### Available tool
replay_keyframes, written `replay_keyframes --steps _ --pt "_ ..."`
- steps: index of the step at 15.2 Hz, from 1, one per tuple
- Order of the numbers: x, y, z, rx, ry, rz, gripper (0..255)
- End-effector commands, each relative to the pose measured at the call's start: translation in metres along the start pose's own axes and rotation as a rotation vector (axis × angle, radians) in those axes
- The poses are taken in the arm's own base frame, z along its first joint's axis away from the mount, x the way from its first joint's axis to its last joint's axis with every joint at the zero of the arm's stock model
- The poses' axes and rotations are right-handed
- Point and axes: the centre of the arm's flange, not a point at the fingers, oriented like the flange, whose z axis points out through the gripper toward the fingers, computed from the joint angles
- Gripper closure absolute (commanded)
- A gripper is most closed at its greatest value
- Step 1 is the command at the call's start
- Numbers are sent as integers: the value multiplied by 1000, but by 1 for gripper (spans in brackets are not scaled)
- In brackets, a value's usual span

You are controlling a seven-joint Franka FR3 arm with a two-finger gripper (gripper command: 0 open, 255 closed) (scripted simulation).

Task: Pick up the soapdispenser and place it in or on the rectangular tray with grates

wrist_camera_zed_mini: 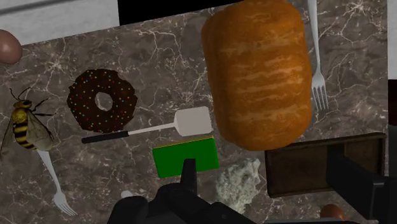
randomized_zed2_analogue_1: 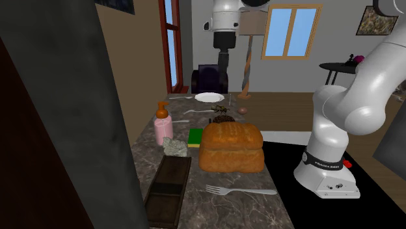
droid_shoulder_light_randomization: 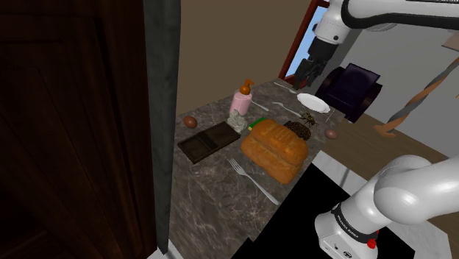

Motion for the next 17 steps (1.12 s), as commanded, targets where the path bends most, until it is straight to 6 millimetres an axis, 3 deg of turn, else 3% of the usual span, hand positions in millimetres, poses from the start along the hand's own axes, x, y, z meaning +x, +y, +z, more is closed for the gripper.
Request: replay_keyframes --steps 1,17 --pt "22 7 8 -2 1 -2 0" --pt "218 41 79 -13 1 -16 0"
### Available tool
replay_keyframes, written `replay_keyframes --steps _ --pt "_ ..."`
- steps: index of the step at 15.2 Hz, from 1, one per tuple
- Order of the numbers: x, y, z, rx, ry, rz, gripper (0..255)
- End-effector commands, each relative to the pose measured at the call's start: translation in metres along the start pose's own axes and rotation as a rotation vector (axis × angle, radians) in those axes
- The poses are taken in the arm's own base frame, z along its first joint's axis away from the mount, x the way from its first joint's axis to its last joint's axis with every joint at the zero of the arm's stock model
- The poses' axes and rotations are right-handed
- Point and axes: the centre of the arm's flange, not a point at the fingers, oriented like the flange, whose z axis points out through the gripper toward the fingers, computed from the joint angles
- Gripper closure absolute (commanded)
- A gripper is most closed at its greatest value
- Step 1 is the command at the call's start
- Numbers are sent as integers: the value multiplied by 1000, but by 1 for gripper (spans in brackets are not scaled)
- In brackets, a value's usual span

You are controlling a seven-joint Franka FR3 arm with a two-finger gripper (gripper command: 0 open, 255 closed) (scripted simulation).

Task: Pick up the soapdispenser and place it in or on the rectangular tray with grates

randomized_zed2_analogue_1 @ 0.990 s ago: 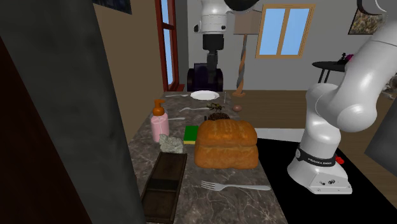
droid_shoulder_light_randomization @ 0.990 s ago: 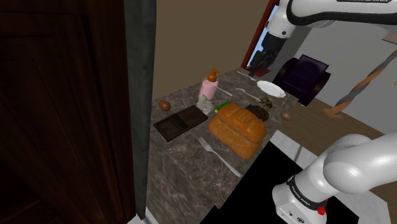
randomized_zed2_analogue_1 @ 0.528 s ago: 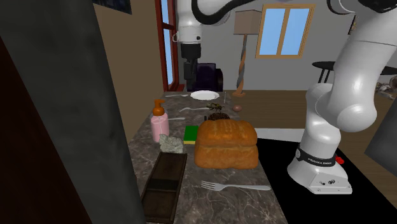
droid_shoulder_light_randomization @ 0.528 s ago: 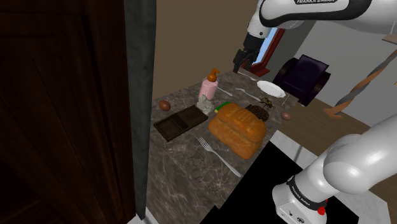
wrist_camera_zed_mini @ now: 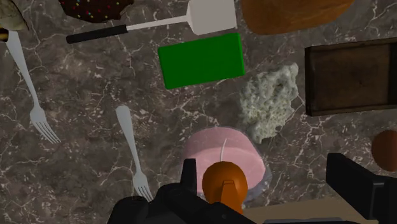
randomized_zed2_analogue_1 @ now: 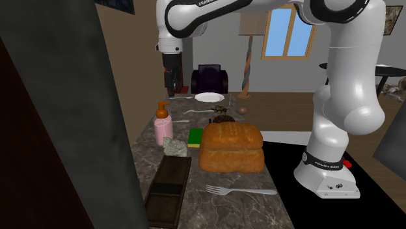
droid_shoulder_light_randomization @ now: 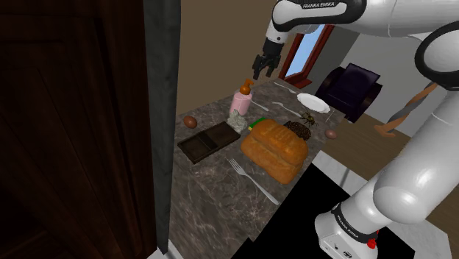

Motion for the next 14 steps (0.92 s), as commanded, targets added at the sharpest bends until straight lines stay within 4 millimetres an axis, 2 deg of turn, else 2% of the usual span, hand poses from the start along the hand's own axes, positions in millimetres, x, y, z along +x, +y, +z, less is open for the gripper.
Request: replay_keyframes --steps 1,5,12,14 --pt "26 6 13 -1 0 -2 0" --pt "72 14 29 -4 0 -5 0" --pt "72 14 66 -4 0 -5 0" --pt "72 14 69 -4 0 -5 0"
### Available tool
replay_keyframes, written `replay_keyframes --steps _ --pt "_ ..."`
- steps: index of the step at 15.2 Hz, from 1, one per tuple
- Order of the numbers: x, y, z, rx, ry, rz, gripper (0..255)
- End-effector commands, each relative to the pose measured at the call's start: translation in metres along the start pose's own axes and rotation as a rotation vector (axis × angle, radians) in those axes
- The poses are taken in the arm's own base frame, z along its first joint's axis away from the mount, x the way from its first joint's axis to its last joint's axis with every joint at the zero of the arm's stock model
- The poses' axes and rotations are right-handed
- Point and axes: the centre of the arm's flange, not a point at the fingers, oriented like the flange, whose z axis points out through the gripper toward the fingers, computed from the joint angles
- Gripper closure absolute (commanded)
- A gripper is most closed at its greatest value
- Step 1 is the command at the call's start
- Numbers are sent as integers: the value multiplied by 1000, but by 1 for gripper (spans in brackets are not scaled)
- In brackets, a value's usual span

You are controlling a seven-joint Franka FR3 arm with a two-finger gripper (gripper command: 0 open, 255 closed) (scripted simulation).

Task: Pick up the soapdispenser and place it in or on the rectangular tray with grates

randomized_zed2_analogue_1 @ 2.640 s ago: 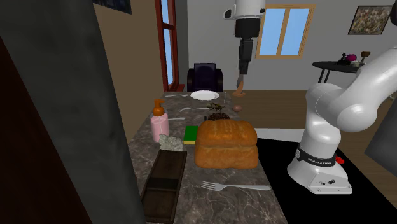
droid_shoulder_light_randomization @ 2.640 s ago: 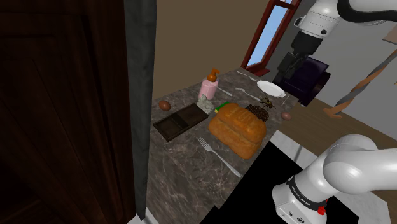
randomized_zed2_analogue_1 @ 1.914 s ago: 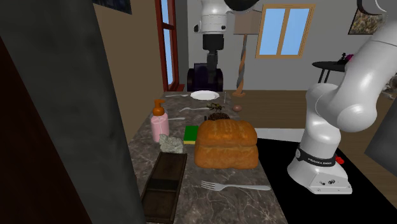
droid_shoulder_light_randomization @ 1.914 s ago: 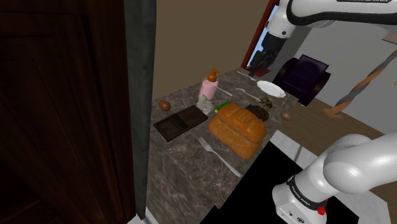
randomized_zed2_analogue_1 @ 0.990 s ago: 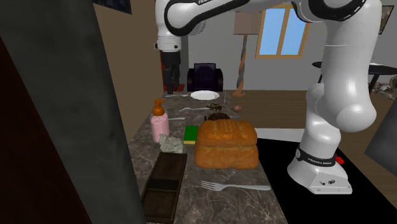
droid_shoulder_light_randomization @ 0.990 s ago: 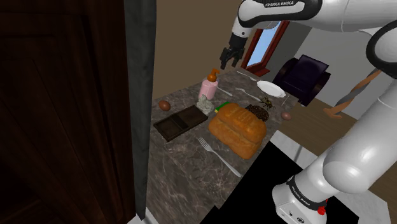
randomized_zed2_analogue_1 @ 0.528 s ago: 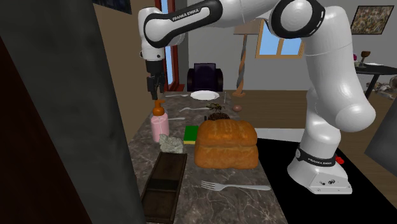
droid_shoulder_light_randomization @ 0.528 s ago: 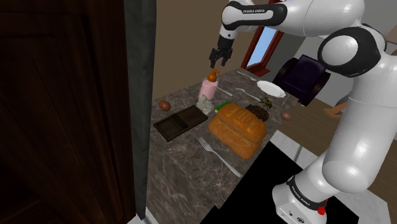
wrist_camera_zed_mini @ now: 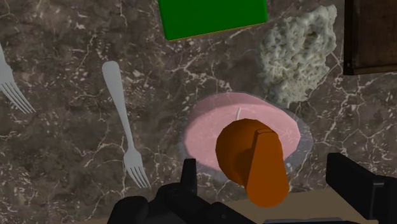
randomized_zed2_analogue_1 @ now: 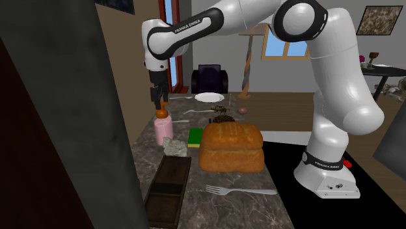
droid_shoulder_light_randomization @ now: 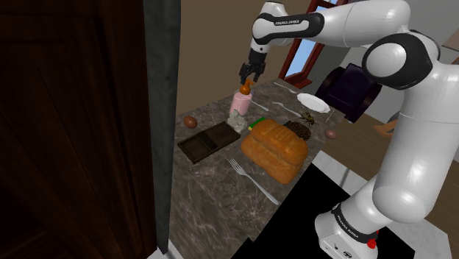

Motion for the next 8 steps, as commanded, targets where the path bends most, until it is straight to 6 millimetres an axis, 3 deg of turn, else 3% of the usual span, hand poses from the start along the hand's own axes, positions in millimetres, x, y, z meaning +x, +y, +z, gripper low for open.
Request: replay_keyframes --steps 1,6,7,8 --pt "0 0 3 0 0 0 0" --pt "0 0 3 0 0 0 0" --pt "0 0 3 0 0 0 255" --pt "0 0 3 0 0 0 255"
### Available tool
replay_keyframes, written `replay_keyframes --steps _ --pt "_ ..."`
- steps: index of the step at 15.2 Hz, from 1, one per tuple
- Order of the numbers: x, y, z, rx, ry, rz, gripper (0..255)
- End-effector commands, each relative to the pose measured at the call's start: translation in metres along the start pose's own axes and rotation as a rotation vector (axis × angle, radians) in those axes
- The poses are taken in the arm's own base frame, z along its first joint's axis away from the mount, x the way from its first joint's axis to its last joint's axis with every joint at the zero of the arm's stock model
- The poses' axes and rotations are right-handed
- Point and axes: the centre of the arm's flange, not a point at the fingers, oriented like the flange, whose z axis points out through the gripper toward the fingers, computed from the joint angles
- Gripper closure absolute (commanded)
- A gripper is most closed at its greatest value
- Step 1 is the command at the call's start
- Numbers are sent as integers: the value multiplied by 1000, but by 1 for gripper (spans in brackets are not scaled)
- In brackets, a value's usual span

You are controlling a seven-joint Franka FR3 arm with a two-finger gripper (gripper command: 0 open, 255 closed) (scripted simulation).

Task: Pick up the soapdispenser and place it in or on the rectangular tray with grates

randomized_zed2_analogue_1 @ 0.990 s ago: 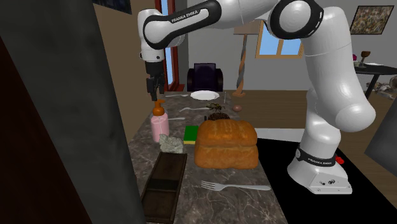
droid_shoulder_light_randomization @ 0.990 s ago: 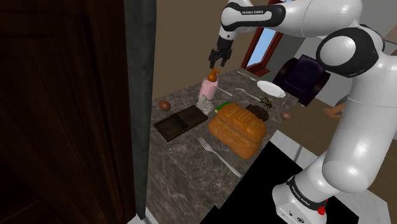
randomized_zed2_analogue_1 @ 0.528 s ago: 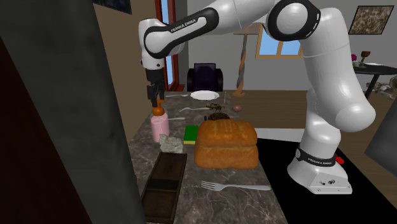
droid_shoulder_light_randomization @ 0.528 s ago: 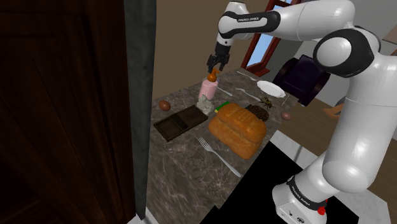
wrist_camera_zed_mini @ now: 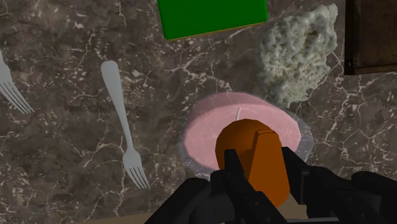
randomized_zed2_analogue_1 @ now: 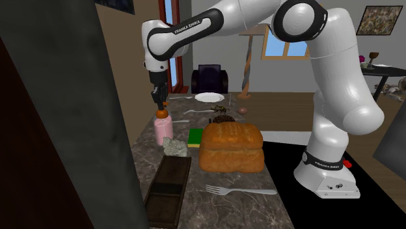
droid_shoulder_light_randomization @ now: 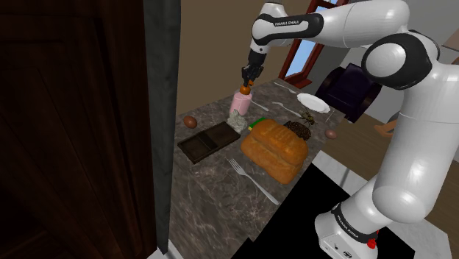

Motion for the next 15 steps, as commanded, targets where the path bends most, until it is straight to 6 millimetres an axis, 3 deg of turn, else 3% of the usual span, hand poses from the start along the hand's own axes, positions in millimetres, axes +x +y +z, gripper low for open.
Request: replay_keyframes --steps 1,8,15 --pt "0 0 0 0 0 0 255" --pt "0 0 0 0 0 0 255" --pt "0 0 -37 0 0 0 255"
